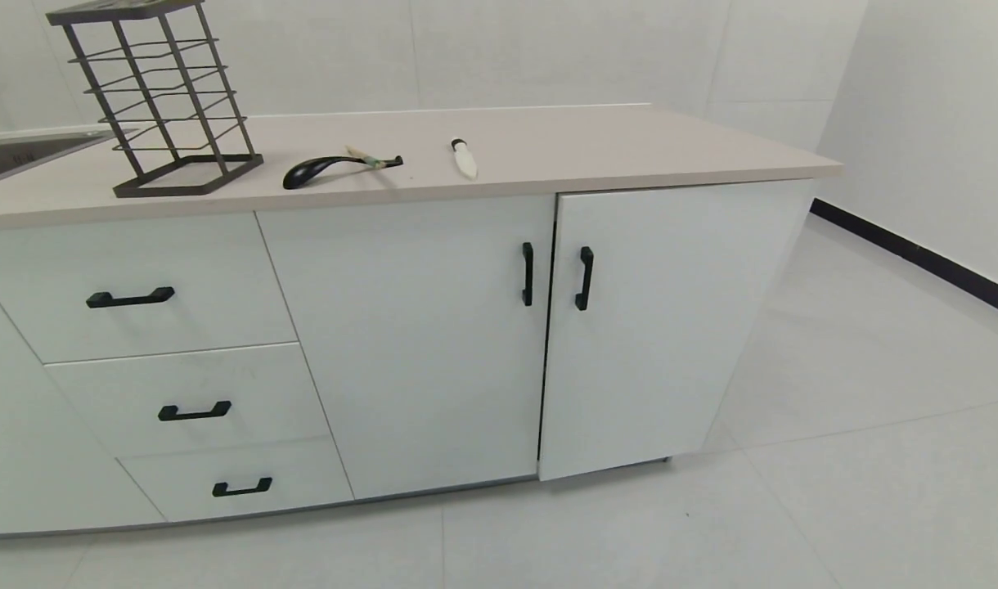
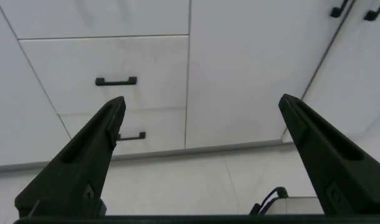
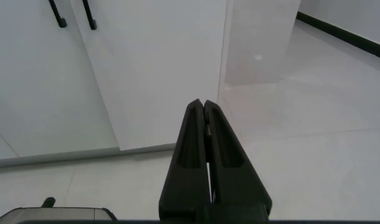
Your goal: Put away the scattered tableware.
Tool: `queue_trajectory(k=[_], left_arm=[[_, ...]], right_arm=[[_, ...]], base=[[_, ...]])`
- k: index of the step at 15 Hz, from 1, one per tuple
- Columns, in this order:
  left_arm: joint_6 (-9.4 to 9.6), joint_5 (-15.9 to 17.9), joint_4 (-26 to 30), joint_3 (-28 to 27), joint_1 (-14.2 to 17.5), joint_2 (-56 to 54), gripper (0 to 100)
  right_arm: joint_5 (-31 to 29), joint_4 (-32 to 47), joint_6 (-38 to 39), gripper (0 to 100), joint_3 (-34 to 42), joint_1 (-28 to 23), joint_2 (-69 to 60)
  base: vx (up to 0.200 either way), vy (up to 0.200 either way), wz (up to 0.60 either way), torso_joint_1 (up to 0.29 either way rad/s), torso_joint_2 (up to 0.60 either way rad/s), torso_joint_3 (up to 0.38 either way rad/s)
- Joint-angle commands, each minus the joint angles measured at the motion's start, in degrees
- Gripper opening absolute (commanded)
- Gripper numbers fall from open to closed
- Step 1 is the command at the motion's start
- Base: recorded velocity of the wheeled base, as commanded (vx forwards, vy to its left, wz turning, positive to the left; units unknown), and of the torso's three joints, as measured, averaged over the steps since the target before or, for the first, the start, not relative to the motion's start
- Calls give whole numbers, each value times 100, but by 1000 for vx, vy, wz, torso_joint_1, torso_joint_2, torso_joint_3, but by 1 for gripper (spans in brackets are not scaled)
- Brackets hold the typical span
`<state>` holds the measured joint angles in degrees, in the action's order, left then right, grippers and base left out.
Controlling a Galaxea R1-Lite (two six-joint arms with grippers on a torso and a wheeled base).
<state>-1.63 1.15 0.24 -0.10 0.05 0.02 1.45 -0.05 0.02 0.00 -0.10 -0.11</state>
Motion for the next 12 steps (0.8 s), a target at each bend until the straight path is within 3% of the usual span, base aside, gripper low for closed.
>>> queue_trajectory(k=[1,2,9,12], left_arm=[[-4,0,-7,1,4,-2,100],[-4,0,-16,1,4,-2,100],[5,0,-7,1,4,-2,100],[-4,0,-7,1,4,-2,100]], right_arm=[[4,-4,-2,0,0,1,11],[4,5,-2,0,0,1,11],[4,5,-2,0,0,1,11],[4,5,-2,0,0,1,11]], base=[[0,200,0,22,-2,-2],[0,0,0,0,0,0],[0,0,600,0,3,1],[0,0,0,0,0,0]])
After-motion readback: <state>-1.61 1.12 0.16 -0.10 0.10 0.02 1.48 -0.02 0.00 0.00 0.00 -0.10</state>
